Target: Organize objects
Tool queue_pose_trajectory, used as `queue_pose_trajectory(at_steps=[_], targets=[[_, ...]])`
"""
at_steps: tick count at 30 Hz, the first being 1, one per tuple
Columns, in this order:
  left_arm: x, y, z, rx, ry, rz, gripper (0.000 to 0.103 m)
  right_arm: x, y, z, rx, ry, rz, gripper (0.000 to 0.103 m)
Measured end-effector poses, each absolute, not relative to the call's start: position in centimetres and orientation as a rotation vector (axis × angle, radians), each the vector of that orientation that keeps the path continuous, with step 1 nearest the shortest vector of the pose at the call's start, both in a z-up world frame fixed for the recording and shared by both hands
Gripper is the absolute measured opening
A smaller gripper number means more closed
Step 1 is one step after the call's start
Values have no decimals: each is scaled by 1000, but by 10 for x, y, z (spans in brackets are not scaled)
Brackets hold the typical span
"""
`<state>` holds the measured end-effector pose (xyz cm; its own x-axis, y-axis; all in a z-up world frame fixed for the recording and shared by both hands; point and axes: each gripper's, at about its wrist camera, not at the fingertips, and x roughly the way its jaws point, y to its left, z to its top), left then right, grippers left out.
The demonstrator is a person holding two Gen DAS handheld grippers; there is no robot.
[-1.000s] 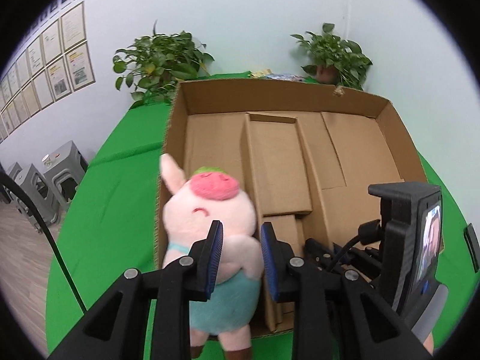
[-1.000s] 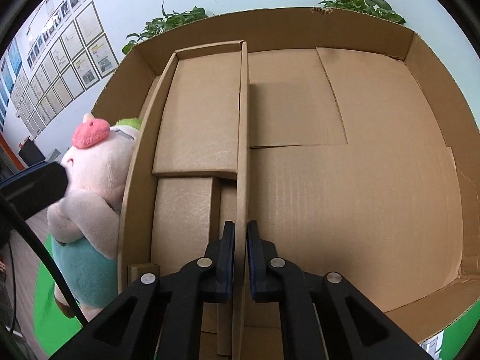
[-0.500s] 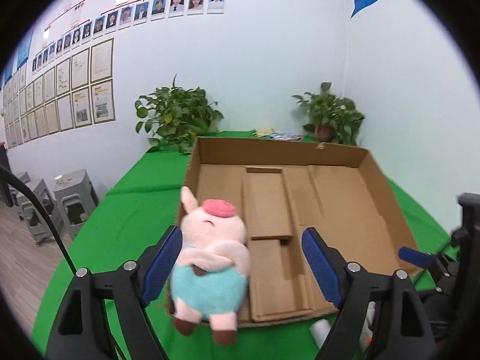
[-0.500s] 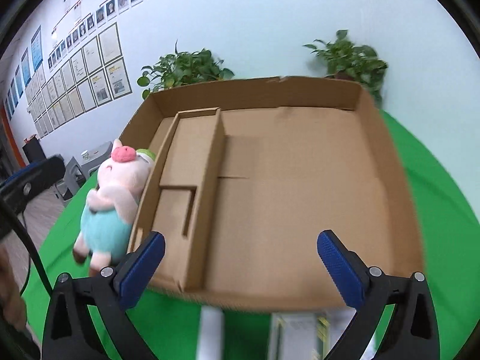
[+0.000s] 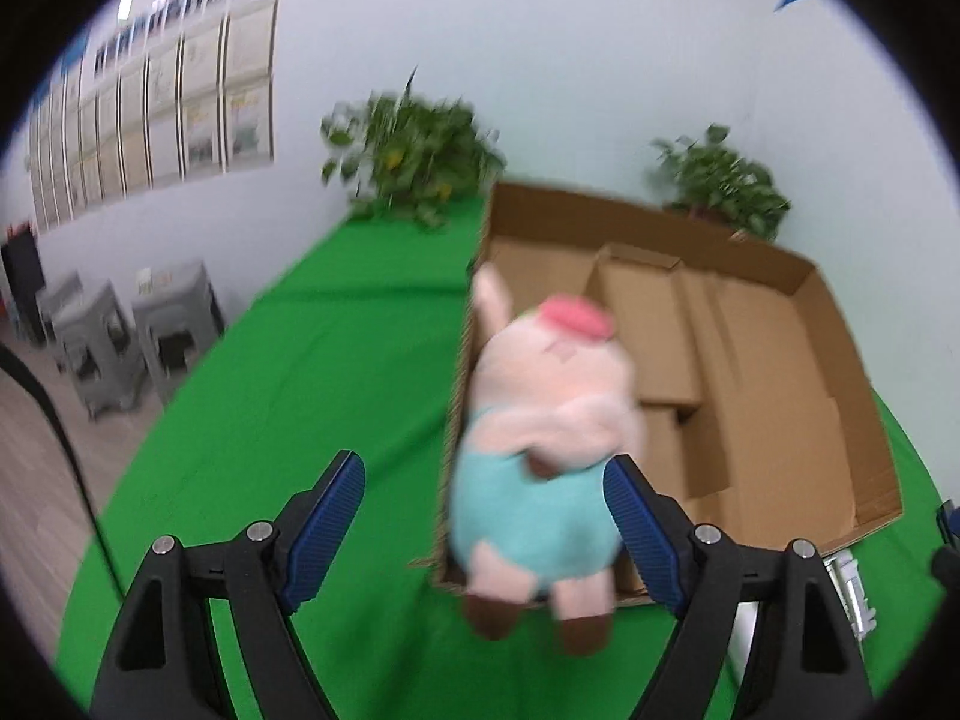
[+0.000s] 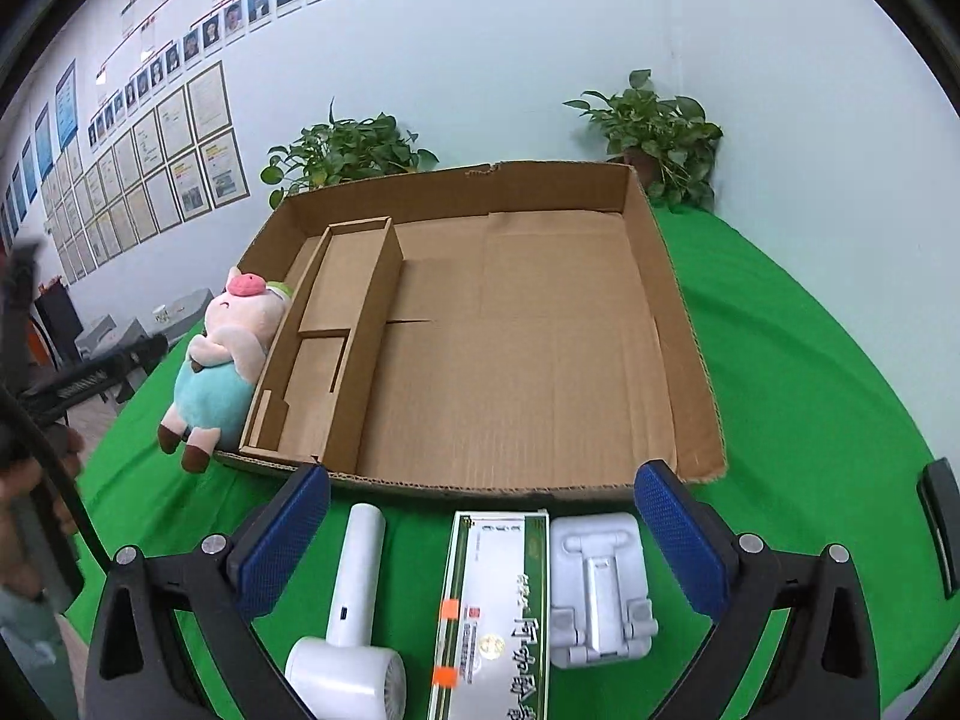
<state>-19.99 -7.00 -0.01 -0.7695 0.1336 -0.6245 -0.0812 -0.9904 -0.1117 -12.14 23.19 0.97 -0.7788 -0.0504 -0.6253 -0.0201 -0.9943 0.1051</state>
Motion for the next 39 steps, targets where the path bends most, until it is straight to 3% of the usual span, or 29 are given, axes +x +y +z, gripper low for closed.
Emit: queue_pose_trajectory(at_steps=[5,8,19,27,32,37,39], targets=[[-215,-83,-34,-1170,-269,2662,79,-112,241,7,1055,-217,-2940,103],[-212,-75,-45,-1207,-258,2601,68,-110,242,3,1068,-219,-2938,103],[-195,-66,-44,-1234,-135,2637,57,-111,234,-4,1090,-200,-2914,102],[-176,-65,-25,-1122,1,2830,58,-113,232,-6,1099,-156,-2934,103],[-136,-47,11,-862,36,2912,81,-112,233,-5,1079,-125,-2962,103],[-113,-22,25,-808,17,2874,81,-110,236,-3,1047,-158,-2970,102],[-107,-10,25,-809,7,2847,81,-109,237,-3,1036,-169,-2971,94]])
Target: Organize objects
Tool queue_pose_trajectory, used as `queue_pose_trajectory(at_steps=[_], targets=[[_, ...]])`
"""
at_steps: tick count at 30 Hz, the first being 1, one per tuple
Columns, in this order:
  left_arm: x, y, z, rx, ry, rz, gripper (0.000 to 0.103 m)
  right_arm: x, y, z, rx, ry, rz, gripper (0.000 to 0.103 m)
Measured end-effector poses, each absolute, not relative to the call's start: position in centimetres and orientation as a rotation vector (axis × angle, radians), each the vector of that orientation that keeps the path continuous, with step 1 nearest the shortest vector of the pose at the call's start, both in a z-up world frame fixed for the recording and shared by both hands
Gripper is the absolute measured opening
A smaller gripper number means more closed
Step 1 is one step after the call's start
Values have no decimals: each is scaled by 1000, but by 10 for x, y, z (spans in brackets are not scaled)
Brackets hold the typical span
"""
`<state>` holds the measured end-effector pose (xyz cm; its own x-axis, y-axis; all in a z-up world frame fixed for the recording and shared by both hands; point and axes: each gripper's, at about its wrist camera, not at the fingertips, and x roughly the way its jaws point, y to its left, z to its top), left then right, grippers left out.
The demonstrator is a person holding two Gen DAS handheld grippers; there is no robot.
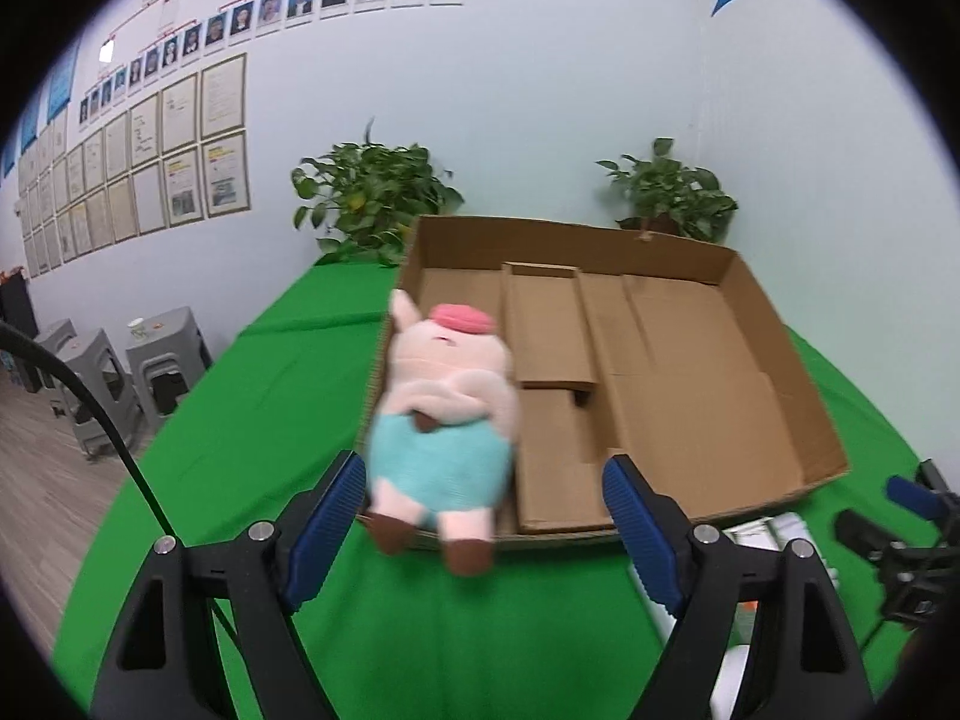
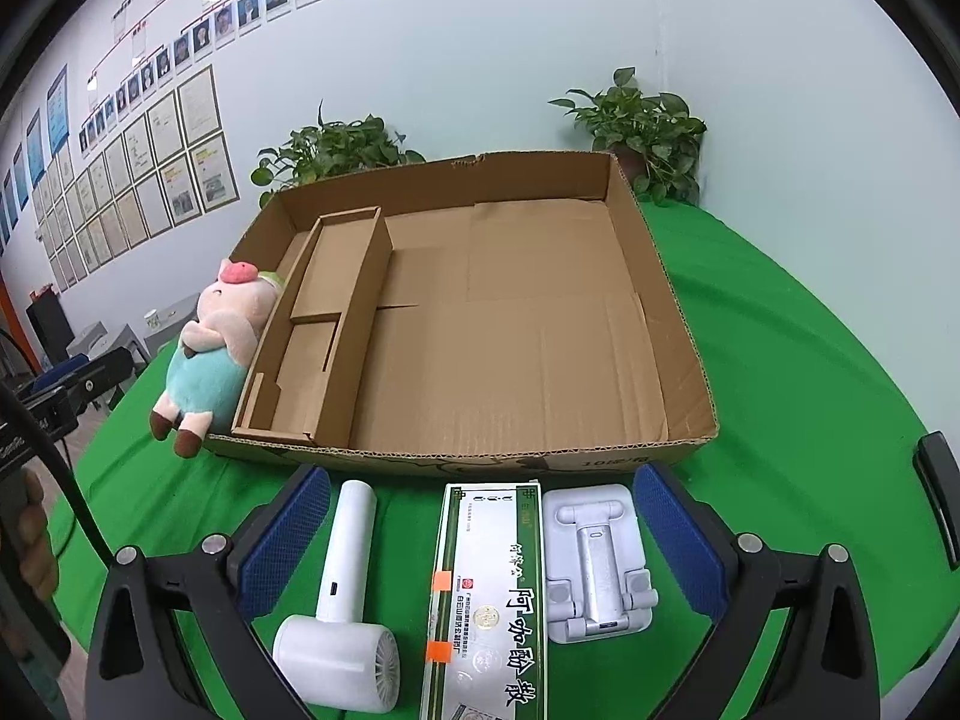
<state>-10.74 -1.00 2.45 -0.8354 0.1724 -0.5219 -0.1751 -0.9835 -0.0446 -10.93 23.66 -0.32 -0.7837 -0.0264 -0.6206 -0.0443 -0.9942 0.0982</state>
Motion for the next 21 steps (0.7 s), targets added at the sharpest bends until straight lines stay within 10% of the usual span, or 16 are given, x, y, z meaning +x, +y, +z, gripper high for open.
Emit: queue_pose_trajectory(at_steps=[5,8,10,12,13,14,18,21], targets=[[-107,17,18,-847,2,2802,81,-108,236,-5,-1044,141,2949,31],[-106,30,15,-865,36,2785,62,-110,239,-7,-1079,154,2950,29],[-109,38,12,-908,59,2750,14,-110,240,-7,-1076,158,2955,35],[-108,42,11,-915,76,2753,4,-110,241,-6,-1073,155,2955,97],[-107,44,12,-899,79,2757,4,-110,242,-5,-1058,157,2959,102],[-104,45,14,-873,71,2772,7,-108,243,-4,-1036,156,2964,103],[-99,43,21,-806,32,2803,86,-108,245,-3,-1039,145,2956,103],[-97,43,25,-798,23,2778,86,-107,247,-5,-1045,163,2956,103]])
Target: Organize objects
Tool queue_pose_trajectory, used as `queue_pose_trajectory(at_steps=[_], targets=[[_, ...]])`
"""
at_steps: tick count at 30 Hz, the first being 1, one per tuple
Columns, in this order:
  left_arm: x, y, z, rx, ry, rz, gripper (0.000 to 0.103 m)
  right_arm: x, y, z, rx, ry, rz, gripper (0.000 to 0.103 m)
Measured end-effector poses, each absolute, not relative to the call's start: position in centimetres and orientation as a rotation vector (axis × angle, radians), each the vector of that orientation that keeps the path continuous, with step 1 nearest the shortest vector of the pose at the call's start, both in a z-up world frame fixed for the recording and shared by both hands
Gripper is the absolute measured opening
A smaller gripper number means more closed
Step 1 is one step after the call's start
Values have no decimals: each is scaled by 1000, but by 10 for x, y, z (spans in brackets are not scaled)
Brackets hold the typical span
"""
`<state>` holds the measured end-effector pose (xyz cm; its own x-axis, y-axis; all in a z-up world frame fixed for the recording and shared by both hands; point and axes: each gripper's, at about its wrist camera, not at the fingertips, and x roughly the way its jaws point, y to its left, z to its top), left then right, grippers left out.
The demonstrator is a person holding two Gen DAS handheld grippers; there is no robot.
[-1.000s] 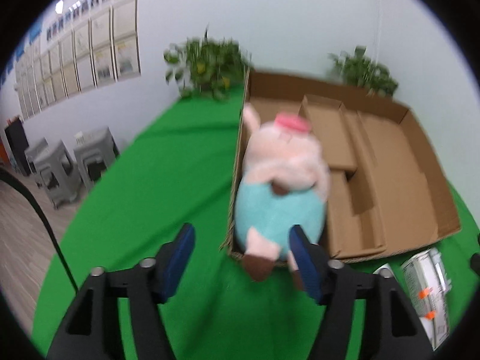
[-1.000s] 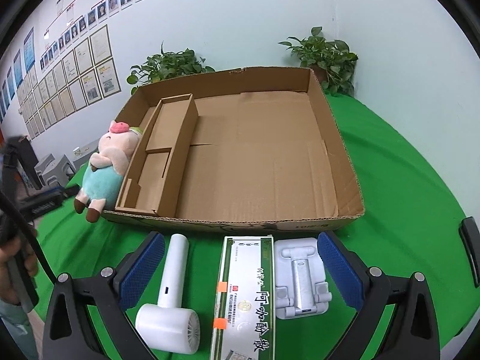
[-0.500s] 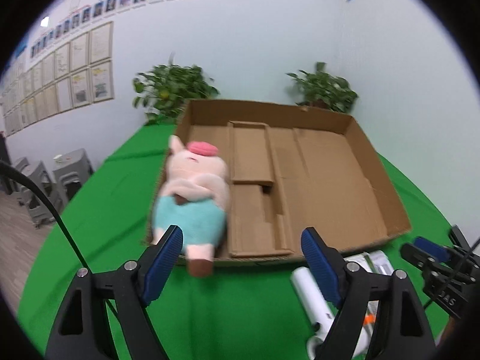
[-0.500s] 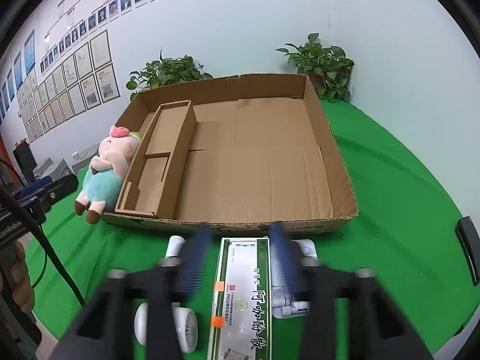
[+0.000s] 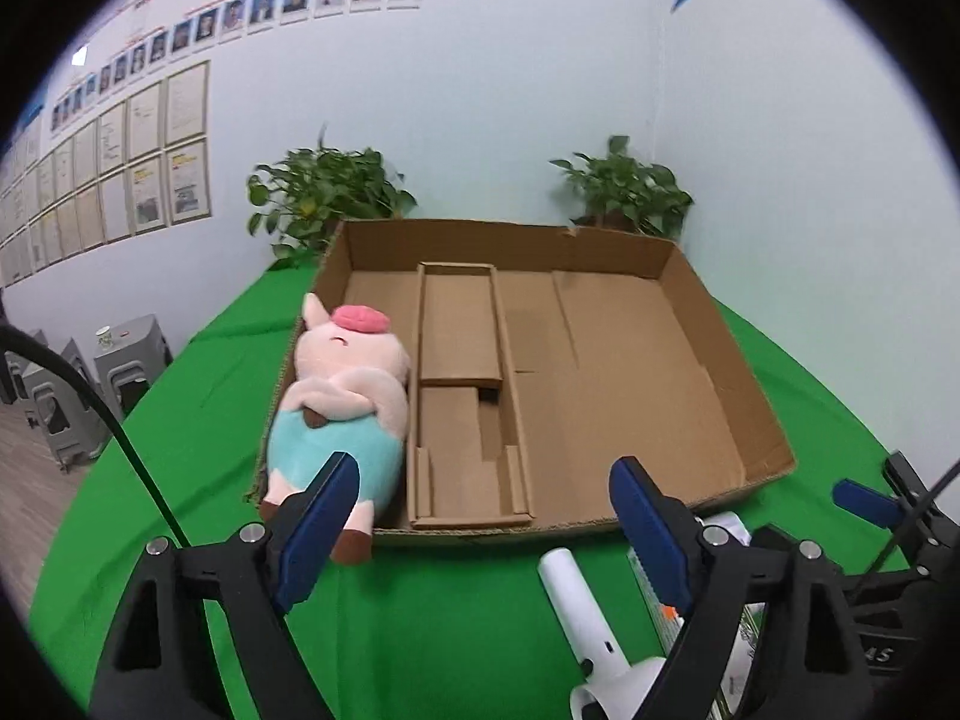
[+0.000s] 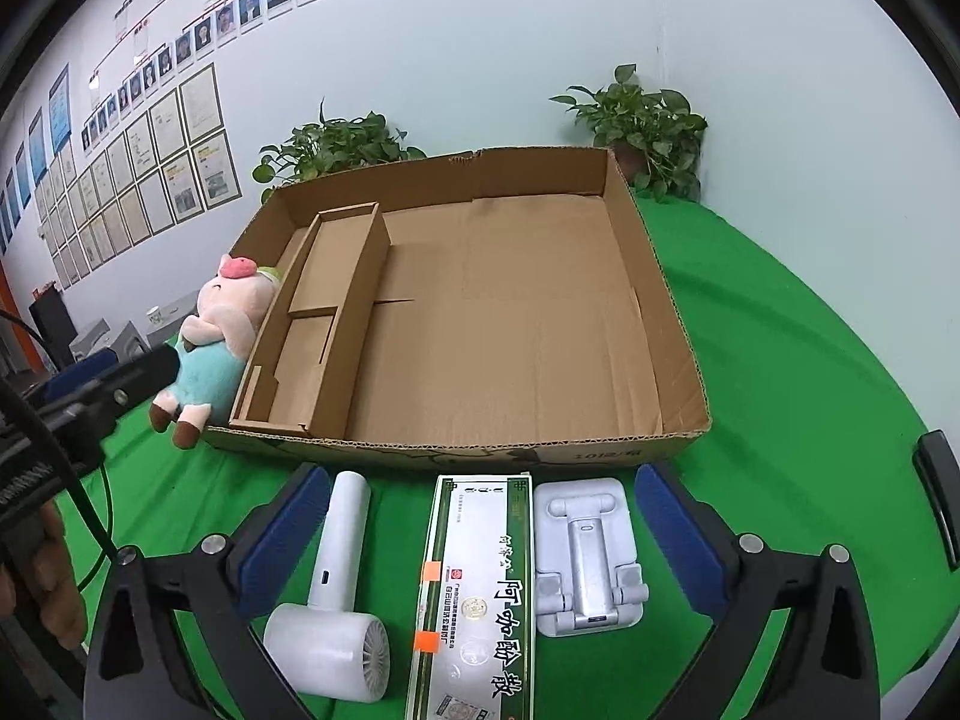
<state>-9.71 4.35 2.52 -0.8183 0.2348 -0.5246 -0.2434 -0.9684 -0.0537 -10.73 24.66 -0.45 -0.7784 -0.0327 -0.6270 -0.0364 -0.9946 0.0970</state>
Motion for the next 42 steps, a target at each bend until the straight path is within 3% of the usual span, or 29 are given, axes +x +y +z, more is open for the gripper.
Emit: queue_pose_trajectory(at_steps=[29,37,40,42], targets=[[-107,49,7,-949,-26,2641,86,-89,228,-14,-1116,139,3093,103],[-126,46,-30,-1136,-168,2426,86,-70,189,-49,-1393,173,3220,101],[-131,50,-43,-1177,-206,2339,85,-69,178,-66,-1518,238,3223,96],[-136,51,-53,-1219,-252,2283,84,-69,171,-75,-1554,183,3193,94]])
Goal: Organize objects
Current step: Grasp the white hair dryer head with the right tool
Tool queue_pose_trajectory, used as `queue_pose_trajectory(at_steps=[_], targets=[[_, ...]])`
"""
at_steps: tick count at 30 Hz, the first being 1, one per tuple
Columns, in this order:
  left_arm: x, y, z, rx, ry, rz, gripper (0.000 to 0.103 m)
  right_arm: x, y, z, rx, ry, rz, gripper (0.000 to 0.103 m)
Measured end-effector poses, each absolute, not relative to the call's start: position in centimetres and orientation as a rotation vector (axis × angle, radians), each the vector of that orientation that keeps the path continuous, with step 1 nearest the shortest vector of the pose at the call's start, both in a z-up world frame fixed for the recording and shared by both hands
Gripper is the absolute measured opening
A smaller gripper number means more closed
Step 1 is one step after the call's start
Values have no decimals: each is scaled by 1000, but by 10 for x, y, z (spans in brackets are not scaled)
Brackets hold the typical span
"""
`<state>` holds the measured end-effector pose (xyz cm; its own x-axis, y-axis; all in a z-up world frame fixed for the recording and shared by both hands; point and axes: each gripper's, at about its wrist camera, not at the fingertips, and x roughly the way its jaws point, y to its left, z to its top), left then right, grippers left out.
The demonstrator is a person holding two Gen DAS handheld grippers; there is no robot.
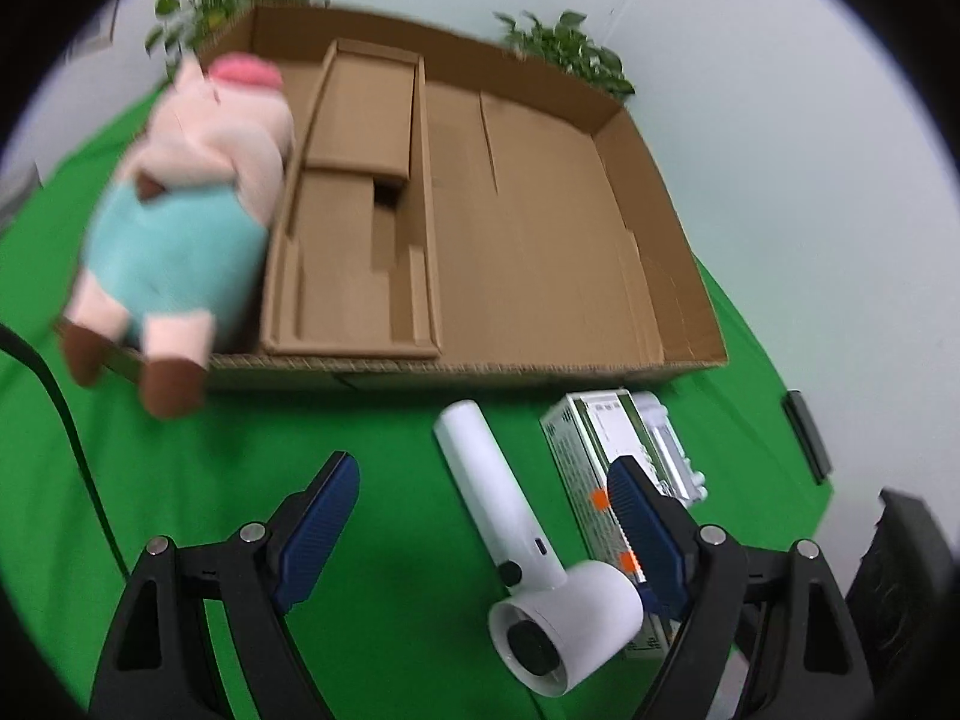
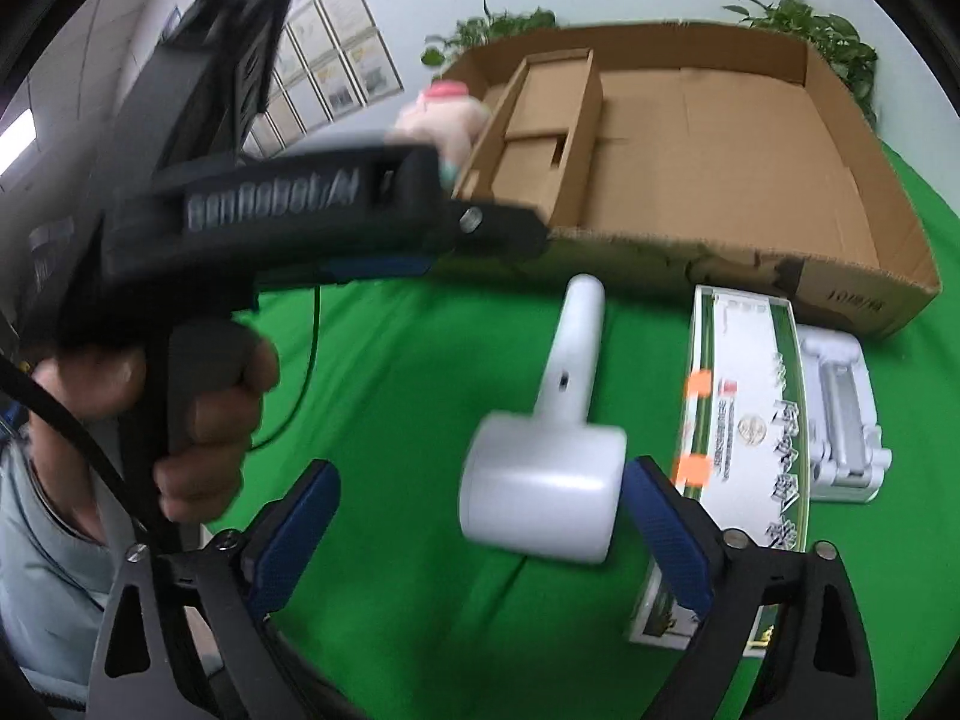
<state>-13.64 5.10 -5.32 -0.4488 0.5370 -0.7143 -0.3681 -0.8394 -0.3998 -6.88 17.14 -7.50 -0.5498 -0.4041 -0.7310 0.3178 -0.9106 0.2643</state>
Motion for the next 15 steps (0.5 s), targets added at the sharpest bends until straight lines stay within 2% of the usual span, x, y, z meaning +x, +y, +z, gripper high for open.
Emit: queue_pose_trajectory(at_steps=[2,10,12,15], targets=[[-141,53,-63,-1258,-291,2230,84,-70,170,-81,1227,-123,-2462,93],[-150,76,-88,-1346,-313,2092,80,-78,171,-90,1316,-48,-2523,68],[-150,80,-95,-1372,-312,2068,73,-77,168,-90,1323,-27,-2521,60],[-149,87,-102,-1396,-317,2039,68,-75,170,-90,1333,-34,-2526,58]])
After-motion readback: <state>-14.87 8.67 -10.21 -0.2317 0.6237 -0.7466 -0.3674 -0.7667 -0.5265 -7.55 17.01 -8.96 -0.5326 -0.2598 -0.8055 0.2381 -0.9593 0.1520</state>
